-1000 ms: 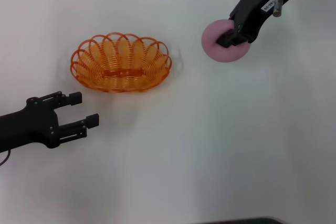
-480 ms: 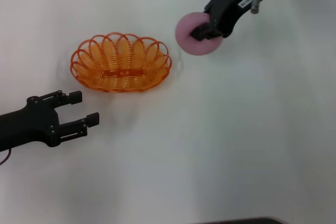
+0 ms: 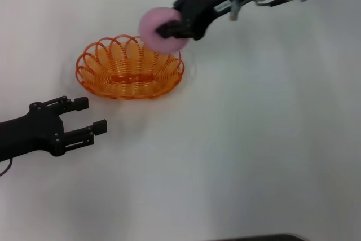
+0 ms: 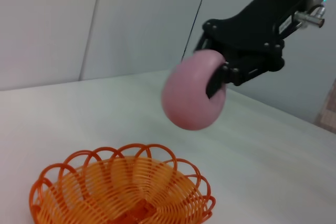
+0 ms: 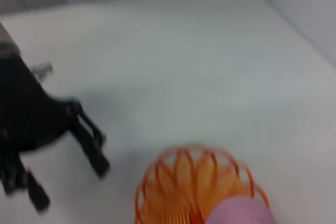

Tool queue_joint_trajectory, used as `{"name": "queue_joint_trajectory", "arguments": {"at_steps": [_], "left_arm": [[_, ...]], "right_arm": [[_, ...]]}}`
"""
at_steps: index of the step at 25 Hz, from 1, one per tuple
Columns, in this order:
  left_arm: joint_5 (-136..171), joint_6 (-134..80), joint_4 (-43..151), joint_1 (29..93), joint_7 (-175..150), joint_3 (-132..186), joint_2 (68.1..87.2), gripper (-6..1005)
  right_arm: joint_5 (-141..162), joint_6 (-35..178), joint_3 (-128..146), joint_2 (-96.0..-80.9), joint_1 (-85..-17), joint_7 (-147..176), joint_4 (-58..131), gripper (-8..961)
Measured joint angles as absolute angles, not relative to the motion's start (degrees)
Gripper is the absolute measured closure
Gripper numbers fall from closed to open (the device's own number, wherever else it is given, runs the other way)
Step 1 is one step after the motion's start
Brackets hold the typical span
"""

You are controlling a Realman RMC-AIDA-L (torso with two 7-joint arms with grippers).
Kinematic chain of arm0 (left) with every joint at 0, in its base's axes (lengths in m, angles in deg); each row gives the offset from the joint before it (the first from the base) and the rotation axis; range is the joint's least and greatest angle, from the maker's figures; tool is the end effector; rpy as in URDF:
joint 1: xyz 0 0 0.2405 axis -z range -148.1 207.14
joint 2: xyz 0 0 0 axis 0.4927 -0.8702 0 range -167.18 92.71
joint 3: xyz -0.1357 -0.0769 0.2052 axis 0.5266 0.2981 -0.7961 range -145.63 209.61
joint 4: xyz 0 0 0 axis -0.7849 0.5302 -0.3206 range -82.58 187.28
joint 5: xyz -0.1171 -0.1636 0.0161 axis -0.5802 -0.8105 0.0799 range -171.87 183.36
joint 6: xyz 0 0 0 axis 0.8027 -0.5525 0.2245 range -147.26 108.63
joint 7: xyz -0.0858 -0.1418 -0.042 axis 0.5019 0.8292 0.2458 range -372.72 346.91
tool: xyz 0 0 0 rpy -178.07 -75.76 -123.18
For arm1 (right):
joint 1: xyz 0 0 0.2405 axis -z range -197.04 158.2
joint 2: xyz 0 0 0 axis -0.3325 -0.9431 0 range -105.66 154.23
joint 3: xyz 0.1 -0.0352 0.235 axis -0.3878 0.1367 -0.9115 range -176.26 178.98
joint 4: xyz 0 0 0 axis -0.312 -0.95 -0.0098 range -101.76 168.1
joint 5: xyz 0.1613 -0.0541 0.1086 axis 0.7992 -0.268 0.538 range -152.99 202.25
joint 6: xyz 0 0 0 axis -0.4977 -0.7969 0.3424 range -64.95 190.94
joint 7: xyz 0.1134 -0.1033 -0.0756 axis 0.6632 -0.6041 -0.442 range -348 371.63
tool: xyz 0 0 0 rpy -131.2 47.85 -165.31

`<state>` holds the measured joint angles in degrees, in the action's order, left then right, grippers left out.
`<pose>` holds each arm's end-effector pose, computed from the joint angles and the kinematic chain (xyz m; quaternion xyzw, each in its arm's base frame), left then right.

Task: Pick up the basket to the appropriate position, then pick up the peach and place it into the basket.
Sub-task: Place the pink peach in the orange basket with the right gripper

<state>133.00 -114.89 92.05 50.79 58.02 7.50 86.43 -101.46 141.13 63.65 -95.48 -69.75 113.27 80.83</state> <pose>-0.3002 0.2665 -0.0350 -0.9236 -0.2621 -0.2367 0.1494 0.1273 0.4029 -0.0629 -0.9915 0.0925 0.0408 0.0813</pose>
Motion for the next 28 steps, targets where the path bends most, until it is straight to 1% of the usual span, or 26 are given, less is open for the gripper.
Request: {"name": "queue_joint_trajectory", "arguments": {"at_steps": [10, 18, 22, 28], "left_arm": [[133.0, -114.7, 91.1, 51.7, 58.0, 7.4, 86.47, 248], [133.0, -114.7, 90.7, 52.1, 57.7, 7.4, 86.49, 248], [133.0, -115.0, 90.7, 52.2, 57.7, 7.4, 86.51, 249], [133.0, -115.1, 90.7, 52.3, 57.7, 7.5, 86.47, 249]], "right_arm": [[-72.4, 131.4, 63.7, -96.03, -69.1, 78.5, 56.8, 768], [-56.7, 131.3, 63.8, -96.70, -67.9, 54.7, 43.2, 768], [-52.8, 132.6, 63.7, -96.89, -67.8, 48.6, 39.3, 767], [-52.1, 133.3, 63.3, -96.94, -67.5, 47.8, 38.5, 767]]}}
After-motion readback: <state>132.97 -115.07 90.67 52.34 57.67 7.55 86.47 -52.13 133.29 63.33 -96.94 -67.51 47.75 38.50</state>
